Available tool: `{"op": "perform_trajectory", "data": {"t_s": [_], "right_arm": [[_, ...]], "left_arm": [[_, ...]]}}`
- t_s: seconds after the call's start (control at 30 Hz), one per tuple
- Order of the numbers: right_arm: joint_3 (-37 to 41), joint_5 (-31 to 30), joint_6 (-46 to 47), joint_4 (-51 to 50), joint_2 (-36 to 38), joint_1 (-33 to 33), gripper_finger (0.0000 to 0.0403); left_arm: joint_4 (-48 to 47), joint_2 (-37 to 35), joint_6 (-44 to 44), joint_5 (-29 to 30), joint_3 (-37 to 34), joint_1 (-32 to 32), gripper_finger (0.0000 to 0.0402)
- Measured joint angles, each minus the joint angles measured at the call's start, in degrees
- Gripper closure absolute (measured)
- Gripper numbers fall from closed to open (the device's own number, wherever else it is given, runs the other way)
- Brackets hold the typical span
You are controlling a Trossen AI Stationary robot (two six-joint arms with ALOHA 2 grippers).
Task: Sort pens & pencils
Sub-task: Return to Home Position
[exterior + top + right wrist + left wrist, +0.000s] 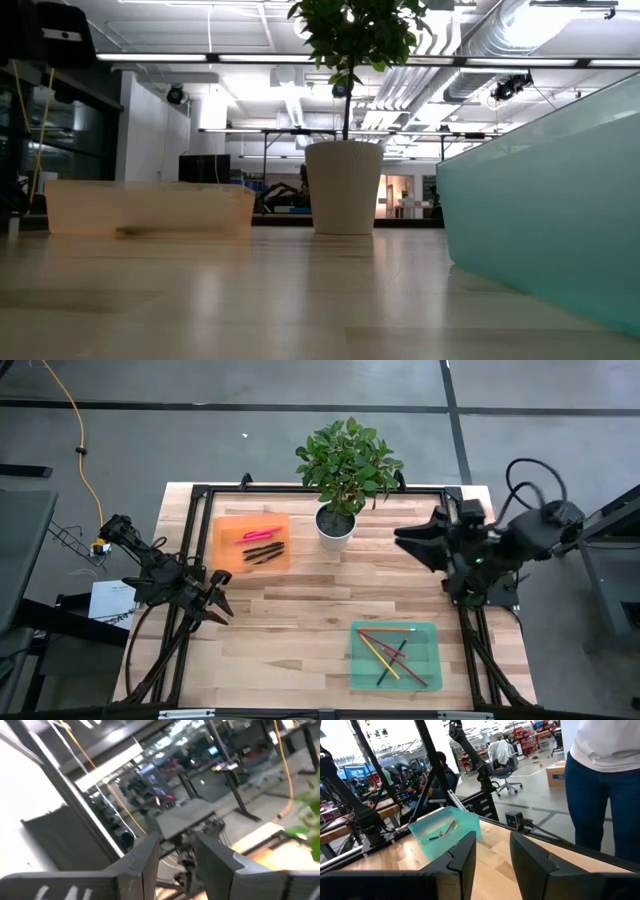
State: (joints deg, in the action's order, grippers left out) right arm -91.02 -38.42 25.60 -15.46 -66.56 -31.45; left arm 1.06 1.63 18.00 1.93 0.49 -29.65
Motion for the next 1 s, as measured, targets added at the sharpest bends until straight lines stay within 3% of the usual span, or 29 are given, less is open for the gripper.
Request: {"op": "perform_trajectory", "data": {"t_s": [0.5, 0.8, 1.0], "right_arm": [[0.0, 0.98, -18.8, 4.89, 8.11, -11.06, 0.0286], [0.0, 12.76, -25.97, 2.58, 13.42, -14.81, 0.0286], [-0.07, 14.62, -24.71, -3.89, 14.43, -14.82, 0.0286]], "left_arm": [[0.04, 0.0, 0.13, 0.0, 0.0, 0.0, 0.0293], [0.04, 0.0, 0.11, 0.0, 0.01, 0.0, 0.0293], [0.04, 0.0, 0.11, 0.0, 0.02, 0.0, 0.0293]]}}
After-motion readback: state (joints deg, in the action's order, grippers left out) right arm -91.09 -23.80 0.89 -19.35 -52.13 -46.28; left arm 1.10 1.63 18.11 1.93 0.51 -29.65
